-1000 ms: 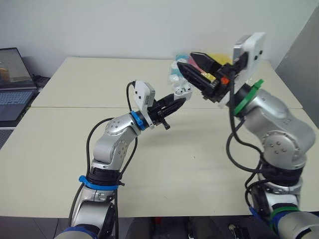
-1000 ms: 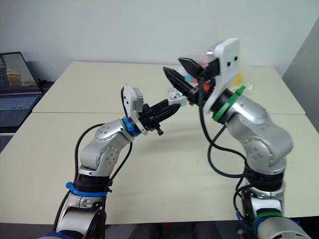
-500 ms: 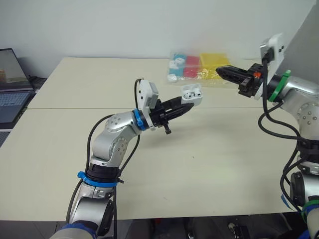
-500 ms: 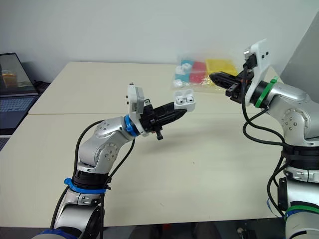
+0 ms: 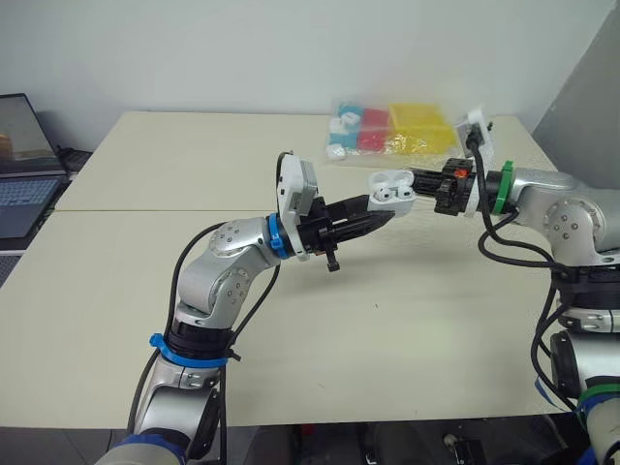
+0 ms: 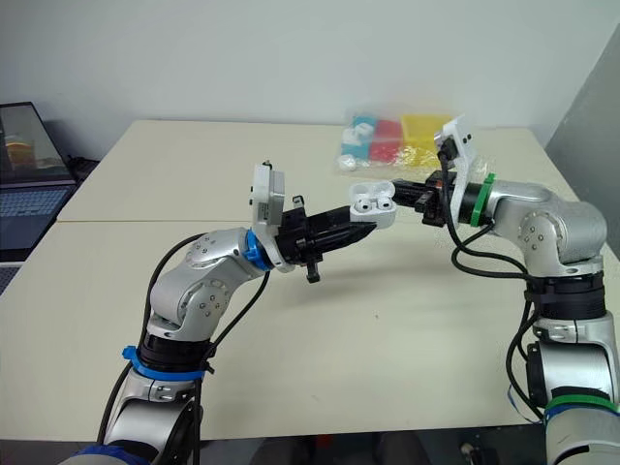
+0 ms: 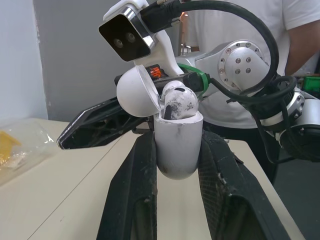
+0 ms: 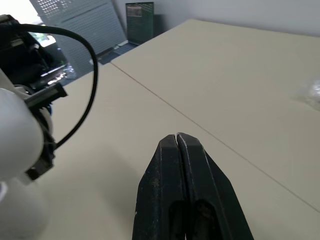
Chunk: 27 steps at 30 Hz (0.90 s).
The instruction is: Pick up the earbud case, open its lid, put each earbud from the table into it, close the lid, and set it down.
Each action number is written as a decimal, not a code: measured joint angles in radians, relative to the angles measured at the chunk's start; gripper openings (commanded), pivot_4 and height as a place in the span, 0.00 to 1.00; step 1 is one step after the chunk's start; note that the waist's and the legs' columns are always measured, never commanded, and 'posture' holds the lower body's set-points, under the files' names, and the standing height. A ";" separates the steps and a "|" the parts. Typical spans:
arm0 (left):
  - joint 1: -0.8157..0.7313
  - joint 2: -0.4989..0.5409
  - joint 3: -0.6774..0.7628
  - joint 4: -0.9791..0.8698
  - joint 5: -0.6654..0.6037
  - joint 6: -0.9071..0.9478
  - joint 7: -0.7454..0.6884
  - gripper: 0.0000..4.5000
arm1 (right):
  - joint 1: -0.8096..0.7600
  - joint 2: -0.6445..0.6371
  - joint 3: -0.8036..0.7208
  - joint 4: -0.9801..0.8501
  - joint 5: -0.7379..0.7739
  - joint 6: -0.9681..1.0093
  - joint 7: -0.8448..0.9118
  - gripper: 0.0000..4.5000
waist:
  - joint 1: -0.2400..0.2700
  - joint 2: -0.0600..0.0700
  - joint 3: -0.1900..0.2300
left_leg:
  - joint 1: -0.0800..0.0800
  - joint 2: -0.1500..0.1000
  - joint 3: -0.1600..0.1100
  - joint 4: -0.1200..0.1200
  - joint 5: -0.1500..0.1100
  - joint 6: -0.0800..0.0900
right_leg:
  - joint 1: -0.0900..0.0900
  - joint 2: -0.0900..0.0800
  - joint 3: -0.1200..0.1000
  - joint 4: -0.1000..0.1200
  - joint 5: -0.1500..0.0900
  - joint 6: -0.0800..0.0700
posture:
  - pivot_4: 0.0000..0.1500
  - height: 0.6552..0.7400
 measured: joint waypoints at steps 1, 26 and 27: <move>0.003 0.003 0.000 0.000 0.000 0.000 0.000 0.17 | -0.001 0.000 -0.001 -0.008 0.016 0.018 0.005 0.00 | 0.001 0.000 0.000 | 0.000 0.000 0.000 0.000 0.000 0.000 | 0.000 0.000 0.000 0.000 0.000 0.000 | 1.00 1.00; 0.018 0.004 -0.020 0.055 0.041 0.006 0.005 0.17 | 0.050 -0.064 -0.024 -0.262 0.076 0.017 -0.014 0.00 | 0.001 0.000 0.000 | -0.001 -0.001 -0.001 0.000 0.000 0.000 | 0.000 0.000 -0.001 0.000 0.000 0.000 | 1.00 1.00; 0.018 0.004 -0.019 0.055 0.041 0.011 0.009 0.17 | 0.056 -0.072 -0.011 -0.274 0.054 -0.011 -0.009 0.00 | 0.001 0.000 0.000 | -0.001 0.000 -0.001 0.000 0.000 0.000 | 0.000 0.000 -0.001 0.000 0.000 0.000 | 1.00 1.00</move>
